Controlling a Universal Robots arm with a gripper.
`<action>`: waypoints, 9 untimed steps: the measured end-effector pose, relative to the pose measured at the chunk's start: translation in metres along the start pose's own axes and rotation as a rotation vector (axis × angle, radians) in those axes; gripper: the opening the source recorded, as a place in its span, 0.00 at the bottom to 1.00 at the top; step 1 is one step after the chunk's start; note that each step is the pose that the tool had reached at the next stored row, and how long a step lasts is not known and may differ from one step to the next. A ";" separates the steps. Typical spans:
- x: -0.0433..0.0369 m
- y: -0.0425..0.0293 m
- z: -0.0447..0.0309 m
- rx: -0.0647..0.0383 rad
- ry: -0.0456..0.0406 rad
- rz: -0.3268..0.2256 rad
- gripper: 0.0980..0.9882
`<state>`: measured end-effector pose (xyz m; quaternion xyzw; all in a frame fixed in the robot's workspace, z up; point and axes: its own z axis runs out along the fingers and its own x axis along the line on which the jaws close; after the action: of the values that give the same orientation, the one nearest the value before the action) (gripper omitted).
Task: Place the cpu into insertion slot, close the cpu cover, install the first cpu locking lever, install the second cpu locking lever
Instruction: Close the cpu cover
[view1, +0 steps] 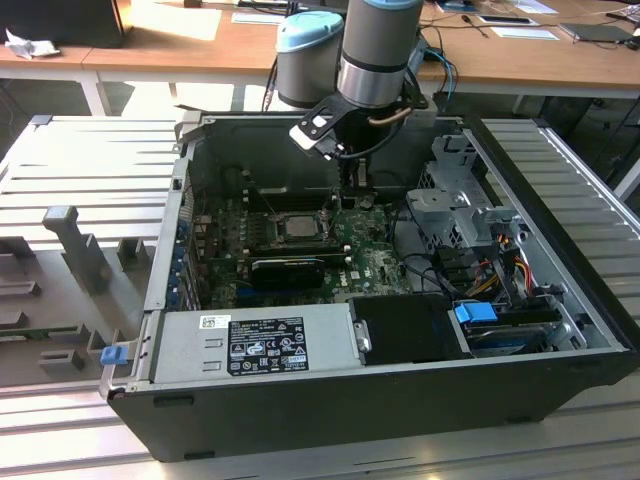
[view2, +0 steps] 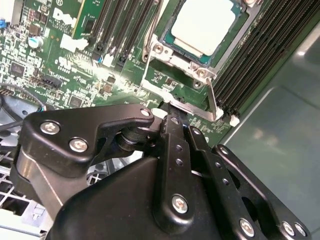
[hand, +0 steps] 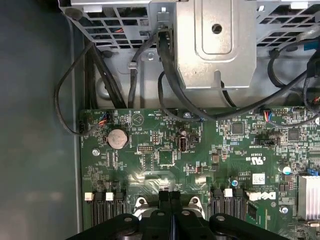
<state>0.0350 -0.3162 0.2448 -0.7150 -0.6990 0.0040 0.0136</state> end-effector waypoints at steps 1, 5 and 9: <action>-0.0001 -0.0016 0.0000 0.000 0.0000 0.000 0.01; -0.0002 -0.0090 0.0002 0.000 0.0000 0.000 0.01; -0.0003 -0.0150 0.0004 0.000 0.0001 0.000 0.01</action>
<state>0.0200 -0.3162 0.2448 -0.7150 -0.6990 0.0039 0.0136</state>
